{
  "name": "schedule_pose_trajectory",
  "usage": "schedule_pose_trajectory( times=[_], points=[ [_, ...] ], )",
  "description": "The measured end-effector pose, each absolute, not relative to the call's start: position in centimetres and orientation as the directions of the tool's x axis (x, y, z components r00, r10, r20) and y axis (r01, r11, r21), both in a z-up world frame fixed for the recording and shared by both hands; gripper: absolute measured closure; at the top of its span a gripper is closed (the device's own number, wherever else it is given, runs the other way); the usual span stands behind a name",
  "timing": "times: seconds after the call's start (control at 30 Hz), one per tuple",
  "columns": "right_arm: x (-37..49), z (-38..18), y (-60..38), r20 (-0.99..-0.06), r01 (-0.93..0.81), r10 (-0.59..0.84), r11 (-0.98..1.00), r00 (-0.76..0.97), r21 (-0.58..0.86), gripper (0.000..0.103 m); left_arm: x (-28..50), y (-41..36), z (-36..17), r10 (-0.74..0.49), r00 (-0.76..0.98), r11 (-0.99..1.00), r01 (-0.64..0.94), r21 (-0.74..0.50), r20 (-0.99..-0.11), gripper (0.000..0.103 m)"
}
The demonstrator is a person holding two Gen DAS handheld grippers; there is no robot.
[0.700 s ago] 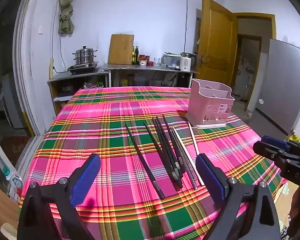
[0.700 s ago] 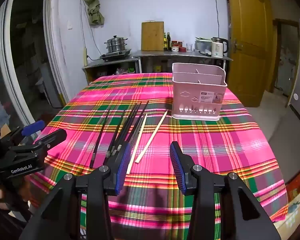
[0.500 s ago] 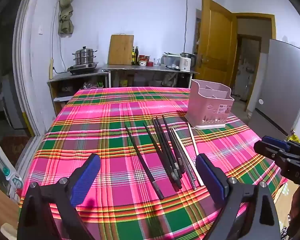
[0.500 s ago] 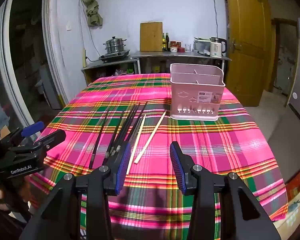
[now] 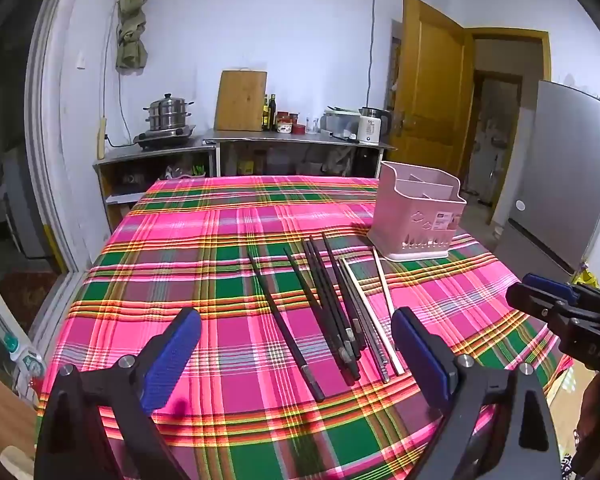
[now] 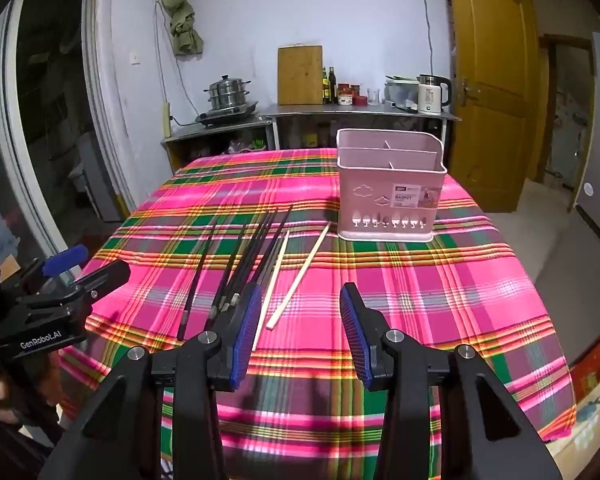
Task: Organize utensils
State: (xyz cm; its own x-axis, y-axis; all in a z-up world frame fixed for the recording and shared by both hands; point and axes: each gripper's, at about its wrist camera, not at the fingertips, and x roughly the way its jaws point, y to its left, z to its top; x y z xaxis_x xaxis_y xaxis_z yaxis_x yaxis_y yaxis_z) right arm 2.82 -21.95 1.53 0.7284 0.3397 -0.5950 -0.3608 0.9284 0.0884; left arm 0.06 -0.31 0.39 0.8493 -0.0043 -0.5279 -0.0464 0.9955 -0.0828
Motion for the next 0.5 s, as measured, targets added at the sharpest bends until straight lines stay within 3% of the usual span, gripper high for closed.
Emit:
schedule_pose_trajectory(
  times=[0.5],
  points=[
    [3.02,1.34,-21.84,-0.601,-0.359,0.337,0.929,0.724,0.089,0.061,0.12,-0.30,0.37,-0.009,0.848,0.995,-0.045,-0.089,-0.531,0.006]
  ],
)
